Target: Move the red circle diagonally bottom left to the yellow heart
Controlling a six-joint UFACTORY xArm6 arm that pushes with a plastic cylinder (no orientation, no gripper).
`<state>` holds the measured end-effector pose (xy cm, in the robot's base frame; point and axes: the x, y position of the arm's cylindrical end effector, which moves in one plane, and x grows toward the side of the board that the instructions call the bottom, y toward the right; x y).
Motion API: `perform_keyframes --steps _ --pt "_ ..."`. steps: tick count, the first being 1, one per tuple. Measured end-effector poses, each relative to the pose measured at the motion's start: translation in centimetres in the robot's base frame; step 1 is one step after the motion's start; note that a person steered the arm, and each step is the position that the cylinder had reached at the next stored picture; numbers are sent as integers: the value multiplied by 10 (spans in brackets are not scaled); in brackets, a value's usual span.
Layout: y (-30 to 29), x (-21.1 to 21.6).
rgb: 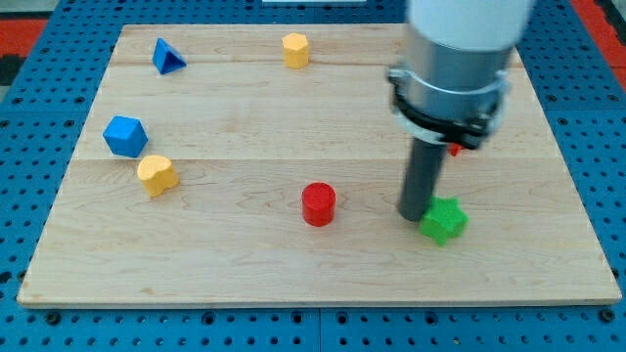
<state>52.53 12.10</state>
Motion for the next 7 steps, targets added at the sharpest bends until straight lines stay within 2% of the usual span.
perform_keyframes --steps 1,2,5,6,7 --pt "48 13" --pt "26 7" --pt "-144 -2" --pt "-131 -21" --pt "-167 -36"
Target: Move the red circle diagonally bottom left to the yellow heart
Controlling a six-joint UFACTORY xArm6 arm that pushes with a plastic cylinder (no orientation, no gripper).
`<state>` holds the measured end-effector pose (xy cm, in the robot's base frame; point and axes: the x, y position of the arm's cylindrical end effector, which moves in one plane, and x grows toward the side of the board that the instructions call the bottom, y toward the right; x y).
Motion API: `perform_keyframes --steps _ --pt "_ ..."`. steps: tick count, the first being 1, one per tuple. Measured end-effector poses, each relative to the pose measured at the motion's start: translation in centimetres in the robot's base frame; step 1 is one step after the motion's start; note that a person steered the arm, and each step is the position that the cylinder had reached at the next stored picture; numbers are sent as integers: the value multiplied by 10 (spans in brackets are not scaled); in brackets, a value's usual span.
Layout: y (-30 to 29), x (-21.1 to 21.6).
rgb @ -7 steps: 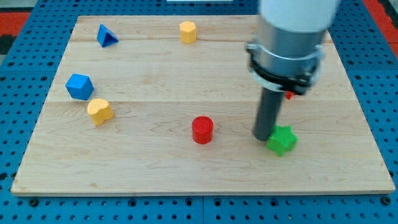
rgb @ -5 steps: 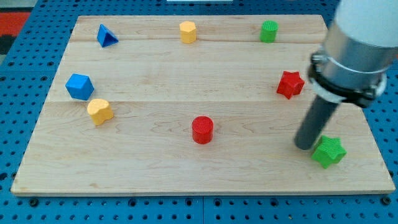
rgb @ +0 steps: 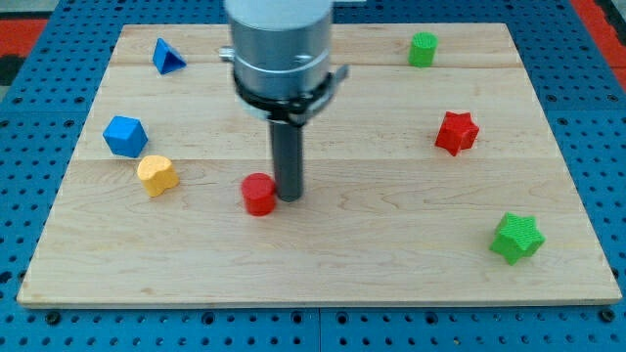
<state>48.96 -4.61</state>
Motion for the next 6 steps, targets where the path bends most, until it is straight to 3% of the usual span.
perform_keyframes --steps 3,6 --pt "-160 46" --pt "-185 -12"
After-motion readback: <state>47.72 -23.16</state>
